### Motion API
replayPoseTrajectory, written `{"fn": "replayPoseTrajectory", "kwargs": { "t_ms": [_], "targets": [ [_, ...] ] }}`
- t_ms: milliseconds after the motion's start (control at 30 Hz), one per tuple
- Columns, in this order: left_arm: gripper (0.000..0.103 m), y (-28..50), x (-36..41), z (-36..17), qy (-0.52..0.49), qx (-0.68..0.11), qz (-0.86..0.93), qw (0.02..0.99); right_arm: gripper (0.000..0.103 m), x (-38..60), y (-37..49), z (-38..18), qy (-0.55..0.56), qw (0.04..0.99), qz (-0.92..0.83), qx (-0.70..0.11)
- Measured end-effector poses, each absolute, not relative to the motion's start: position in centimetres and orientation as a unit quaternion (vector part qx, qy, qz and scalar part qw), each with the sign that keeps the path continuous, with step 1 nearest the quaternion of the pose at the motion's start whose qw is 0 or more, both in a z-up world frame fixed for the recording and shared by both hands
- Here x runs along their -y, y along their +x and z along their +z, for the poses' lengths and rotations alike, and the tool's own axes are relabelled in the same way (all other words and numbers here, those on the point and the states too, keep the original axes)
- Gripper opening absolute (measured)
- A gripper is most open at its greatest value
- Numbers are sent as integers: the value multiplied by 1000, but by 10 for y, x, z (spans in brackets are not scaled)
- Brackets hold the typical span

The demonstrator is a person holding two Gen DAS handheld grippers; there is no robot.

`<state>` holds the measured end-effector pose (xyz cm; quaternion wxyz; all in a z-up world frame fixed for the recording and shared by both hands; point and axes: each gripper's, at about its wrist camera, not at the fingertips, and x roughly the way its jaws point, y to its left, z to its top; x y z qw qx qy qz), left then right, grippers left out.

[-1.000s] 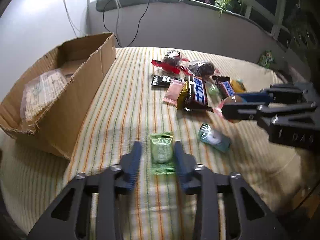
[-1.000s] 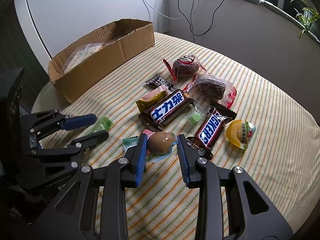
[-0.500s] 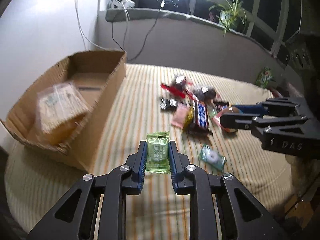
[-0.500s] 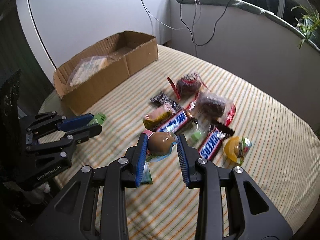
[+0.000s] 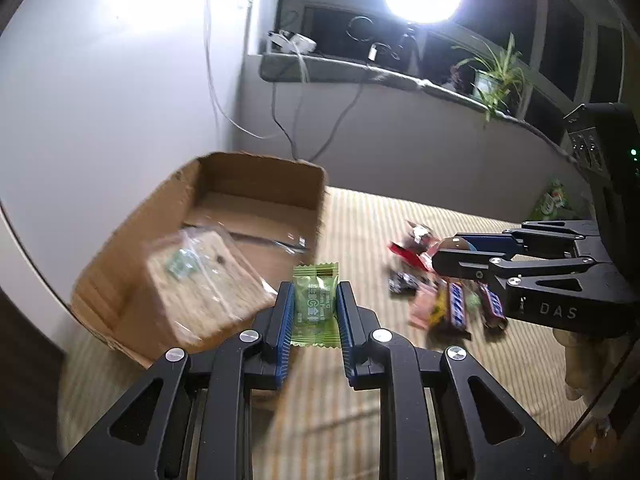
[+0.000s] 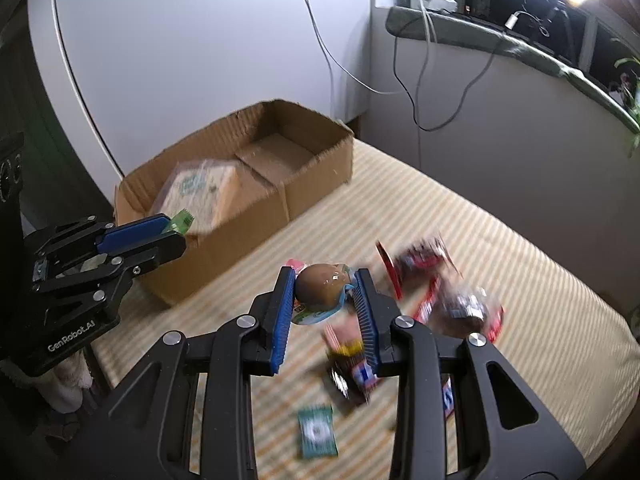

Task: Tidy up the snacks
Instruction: 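Carry both snacks into the box and open both tools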

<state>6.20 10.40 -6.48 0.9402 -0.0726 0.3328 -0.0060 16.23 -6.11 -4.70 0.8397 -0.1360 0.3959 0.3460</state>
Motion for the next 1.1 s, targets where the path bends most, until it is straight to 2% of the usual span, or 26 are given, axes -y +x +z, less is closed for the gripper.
{"fn": "replayPoseTrajectory", "kwargs": {
  "t_ms": [633,1100],
  "targets": [
    [20,83,-149,-69,-89,-337,30,937,31,-42,223,-52,-142,821,384,-398],
    [21,85,-156,-70,-94,-340,42,935,32,-59,229,-65,-145,814,391,-404]
  ]
}}
